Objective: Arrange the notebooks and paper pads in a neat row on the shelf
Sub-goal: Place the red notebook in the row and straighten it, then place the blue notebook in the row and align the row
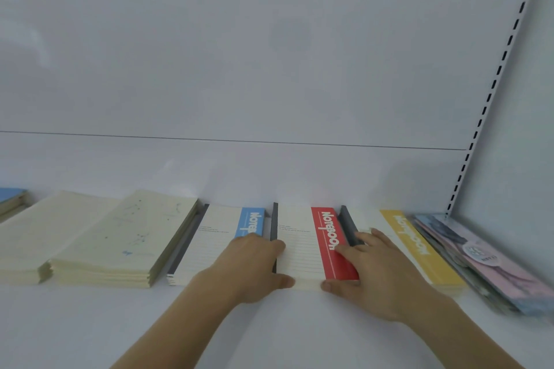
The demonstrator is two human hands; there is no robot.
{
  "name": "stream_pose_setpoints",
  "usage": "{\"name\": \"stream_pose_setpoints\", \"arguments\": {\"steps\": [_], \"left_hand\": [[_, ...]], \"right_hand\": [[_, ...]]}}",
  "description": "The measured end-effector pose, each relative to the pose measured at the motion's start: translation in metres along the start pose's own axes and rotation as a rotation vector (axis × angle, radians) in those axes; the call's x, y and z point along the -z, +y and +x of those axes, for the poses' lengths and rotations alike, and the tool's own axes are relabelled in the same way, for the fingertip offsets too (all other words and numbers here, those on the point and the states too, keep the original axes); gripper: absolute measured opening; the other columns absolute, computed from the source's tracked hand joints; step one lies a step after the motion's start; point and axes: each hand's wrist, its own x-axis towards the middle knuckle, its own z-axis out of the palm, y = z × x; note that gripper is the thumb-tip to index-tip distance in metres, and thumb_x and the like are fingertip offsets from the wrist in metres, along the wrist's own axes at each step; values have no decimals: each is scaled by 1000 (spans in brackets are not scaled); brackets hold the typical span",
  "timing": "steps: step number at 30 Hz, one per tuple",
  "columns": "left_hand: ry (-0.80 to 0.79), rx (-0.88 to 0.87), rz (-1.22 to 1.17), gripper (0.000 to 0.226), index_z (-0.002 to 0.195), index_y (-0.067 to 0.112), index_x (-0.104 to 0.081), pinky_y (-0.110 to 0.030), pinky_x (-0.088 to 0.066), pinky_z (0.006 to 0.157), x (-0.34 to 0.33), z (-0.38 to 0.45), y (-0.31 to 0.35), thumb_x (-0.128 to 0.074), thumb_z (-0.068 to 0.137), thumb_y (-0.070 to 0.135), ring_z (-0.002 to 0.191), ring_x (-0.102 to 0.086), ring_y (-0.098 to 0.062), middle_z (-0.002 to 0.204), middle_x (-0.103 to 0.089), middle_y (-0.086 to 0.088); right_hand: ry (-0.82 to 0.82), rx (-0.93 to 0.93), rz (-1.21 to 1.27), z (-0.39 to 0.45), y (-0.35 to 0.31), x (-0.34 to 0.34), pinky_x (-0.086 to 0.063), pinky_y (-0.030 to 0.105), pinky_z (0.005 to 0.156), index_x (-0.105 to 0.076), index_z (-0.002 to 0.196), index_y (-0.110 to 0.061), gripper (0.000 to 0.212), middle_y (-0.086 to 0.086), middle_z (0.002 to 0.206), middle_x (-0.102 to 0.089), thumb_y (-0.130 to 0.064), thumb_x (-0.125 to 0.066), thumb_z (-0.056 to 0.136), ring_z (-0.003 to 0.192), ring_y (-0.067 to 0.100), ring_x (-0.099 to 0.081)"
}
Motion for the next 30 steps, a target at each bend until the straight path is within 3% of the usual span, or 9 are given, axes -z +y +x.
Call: {"name": "stream_pose_setpoints", "arguments": {"steps": [3,7,11,15,20,23,26,30], "left_hand": [[73,-6,-7,61,131,26,-48,-36,-39,103,-7,-4,-2,-52,87,68,122,-43,-18,122,-52,5],[261,28,-54,65,143,27,-40,-33,-29,114,-9,-20,0,-46,91,67,137,-32,-15,143,-43,8],[455,81,-103,51,138,25,-48,-30,-31,113,-15,-45,-6,-43,98,57,134,-39,-13,140,-49,8],[572,150,-92,42,126,21,-60,-38,-44,105,-19,-76,-31,-49,96,48,124,-53,-19,127,-60,4],[625,244,-45,42,122,21,-60,-40,-46,105,-11,-129,-76,-44,96,49,121,-55,-22,122,-62,4],[656,300,-25,41,120,19,-63,-40,-47,101,-8,-167,-111,-50,94,46,119,-58,-24,121,-65,1],[659,348,-31,49,118,17,-65,-42,-49,97,-3,-211,-154,-41,91,50,116,-60,-26,118,-66,0],[613,437,-1,56,134,19,-56,-41,-41,107,2,-271,-216,-35,96,54,130,-51,-24,135,-59,0]], "right_hand": [[20,-14,-24,-5,-1,2,-5,37,120,-45,134,-33,90,-14,130,-54,-90,-14,73,136,13,-28],[131,-51,-16,-9,-9,7,-15,37,119,-48,133,-33,85,-15,136,-48,-87,-13,78,138,14,-28],[245,-4,35,-7,-30,-2,-31,38,113,-60,124,-26,72,-7,130,-57,-75,-23,87,134,21,-38],[269,45,111,-6,-72,-7,-40,45,107,-63,123,-24,69,-3,130,-59,-71,-25,90,133,24,-42],[301,110,48,-8,-147,5,-43,38,100,-68,114,-28,60,-5,122,-65,-69,-32,90,124,21,-53],[292,146,66,-6,-196,14,-39,38,104,-65,119,-28,61,-6,128,-61,-70,-31,91,130,21,-47],[294,168,133,0,-253,23,-30,37,112,-57,131,-25,71,-6,139,-52,-72,-21,91,138,20,-35],[318,201,186,7,-341,34,-29,36,114,-52,136,-23,74,-5,142,-50,-70,-17,91,140,18,-32]]}}
